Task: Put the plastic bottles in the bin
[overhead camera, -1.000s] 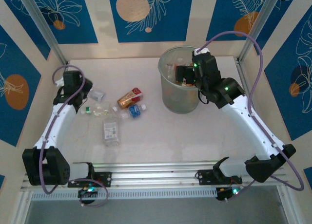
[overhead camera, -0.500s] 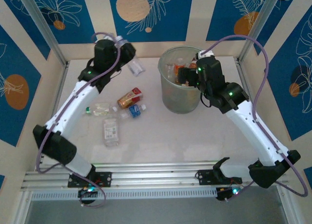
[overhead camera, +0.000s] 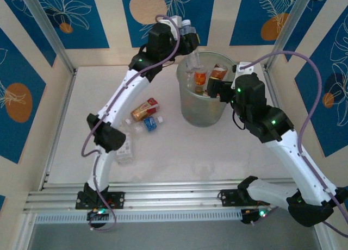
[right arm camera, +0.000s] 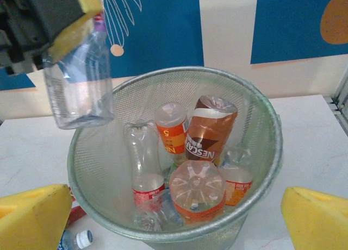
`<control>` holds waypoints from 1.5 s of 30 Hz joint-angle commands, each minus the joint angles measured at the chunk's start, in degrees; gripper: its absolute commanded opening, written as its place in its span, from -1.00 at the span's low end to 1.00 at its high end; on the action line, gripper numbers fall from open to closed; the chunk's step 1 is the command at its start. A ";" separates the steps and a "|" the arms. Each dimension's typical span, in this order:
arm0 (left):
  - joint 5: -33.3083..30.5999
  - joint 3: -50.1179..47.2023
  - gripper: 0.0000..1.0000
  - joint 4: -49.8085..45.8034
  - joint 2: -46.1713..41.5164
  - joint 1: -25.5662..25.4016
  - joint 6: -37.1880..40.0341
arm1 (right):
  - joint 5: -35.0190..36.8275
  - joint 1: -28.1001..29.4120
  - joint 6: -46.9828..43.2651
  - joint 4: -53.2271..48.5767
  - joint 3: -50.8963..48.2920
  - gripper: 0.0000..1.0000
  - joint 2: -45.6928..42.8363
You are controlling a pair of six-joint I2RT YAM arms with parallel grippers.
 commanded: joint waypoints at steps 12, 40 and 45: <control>7.69 4.01 0.01 -5.49 6.58 -2.24 4.78 | 1.06 0.83 0.67 2.99 -1.07 0.99 -1.42; -0.05 3.04 0.64 -14.34 2.09 -3.23 8.68 | 2.81 0.91 0.85 0.52 1.06 0.99 0.95; -5.91 -3.76 0.57 -12.49 -3.74 -3.20 10.16 | 3.89 0.74 1.35 -0.83 2.01 0.99 2.16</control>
